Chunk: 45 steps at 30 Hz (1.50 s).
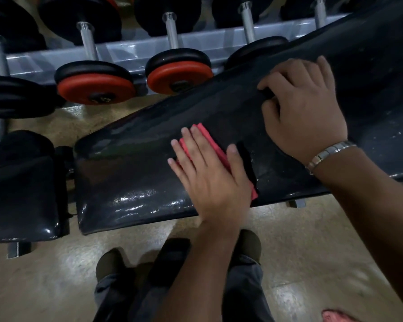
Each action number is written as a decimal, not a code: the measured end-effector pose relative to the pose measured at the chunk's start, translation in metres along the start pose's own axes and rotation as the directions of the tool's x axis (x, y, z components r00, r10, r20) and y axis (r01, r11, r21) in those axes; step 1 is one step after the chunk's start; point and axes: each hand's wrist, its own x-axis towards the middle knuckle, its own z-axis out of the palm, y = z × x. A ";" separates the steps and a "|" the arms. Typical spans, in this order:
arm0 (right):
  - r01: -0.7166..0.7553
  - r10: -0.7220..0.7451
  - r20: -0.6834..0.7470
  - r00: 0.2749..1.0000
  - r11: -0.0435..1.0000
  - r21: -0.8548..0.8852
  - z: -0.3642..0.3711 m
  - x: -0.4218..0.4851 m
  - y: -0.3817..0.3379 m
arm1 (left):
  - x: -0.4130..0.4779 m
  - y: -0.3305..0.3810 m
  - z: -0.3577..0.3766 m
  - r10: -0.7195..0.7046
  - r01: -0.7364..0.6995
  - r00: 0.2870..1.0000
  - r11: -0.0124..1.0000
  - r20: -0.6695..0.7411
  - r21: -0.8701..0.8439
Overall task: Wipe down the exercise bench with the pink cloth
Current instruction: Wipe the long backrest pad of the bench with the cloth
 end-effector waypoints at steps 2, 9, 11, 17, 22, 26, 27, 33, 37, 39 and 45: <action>-0.005 0.005 -0.005 1.000 1.000 0.000 0.000 0.000 0.000 | -0.003 0.022 0.003 -0.074 0.074 0.997 0.997 -0.008 -0.023; -0.004 0.004 -0.015 1.000 1.000 0.011 0.001 0.000 0.001 | -0.013 -0.019 -0.003 0.095 -0.095 0.995 0.995 0.006 0.024; -0.005 0.006 -0.021 1.000 1.000 0.012 0.001 0.000 0.000 | 0.006 -0.004 -0.003 -0.061 0.061 0.998 0.998 0.013 0.002; -0.015 0.015 -0.014 1.000 1.000 0.017 0.001 0.000 0.000 | 0.001 0.033 0.002 -0.017 0.019 0.999 0.999 0.040 -0.046; -0.021 0.022 -0.013 1.000 1.000 0.023 0.001 -0.001 0.000 | 0.020 0.022 -0.004 -0.084 0.090 0.991 0.995 0.107 -0.047; -0.027 0.028 -0.026 0.999 0.999 0.035 0.002 0.001 -0.001 | 0.060 0.056 -0.001 -0.175 0.184 0.974 0.982 0.142 -0.047; -0.029 0.030 -0.026 0.999 0.999 0.040 0.002 0.000 -0.001 | 0.058 0.053 -0.002 -0.114 0.122 0.984 0.991 0.137 -0.047; -0.027 0.029 -0.032 0.999 0.998 0.060 0.002 -0.001 0.000 | 0.065 0.011 -0.015 0.164 -0.169 0.967 0.985 0.194 0.013; -0.033 0.038 -0.046 0.998 0.995 0.096 0.002 0.000 -0.001 | 0.115 0.055 -0.005 -0.018 0.014 0.981 1.000 0.193 0.026; -0.035 0.045 -0.067 0.997 0.990 0.136 0.002 0.000 0.000 | 0.114 0.056 -0.004 0.100 -0.104 0.979 0.995 0.180 0.010; -0.059 0.093 -0.107 0.990 0.959 0.279 0.001 0.002 0.004 | 0.128 -0.009 -0.025 0.533 -0.552 0.799 0.834 0.278 -0.011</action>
